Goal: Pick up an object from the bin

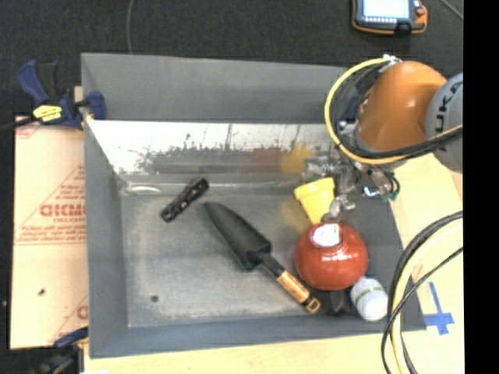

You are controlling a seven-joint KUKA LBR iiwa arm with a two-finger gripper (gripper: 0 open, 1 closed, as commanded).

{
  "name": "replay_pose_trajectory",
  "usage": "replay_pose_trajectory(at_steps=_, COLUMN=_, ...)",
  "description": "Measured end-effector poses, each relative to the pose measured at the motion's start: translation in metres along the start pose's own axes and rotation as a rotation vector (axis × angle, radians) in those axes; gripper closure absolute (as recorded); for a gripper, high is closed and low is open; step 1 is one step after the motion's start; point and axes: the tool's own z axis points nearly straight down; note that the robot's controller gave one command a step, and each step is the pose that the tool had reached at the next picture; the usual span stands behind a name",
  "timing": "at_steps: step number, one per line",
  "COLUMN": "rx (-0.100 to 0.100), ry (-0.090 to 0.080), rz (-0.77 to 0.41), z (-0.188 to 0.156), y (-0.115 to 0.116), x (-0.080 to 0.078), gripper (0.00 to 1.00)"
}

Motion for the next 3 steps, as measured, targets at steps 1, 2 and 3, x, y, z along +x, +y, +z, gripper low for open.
replay_pose_trajectory(at_steps=1, rx=0.0, ry=0.002, rz=0.28, z=-0.01, y=-0.0078, x=-0.0187, gripper=1.0)
replay_pose_trajectory(at_steps=2, rx=0.0, ry=0.002, rz=0.279, z=-0.0099, y=-0.0077, x=-0.0186, gripper=1.0)
replay_pose_trajectory(at_steps=3, rx=-0.001, ry=-0.007, rz=0.235, z=-0.0068, y=-0.0075, x=-0.0177, gripper=1.0)
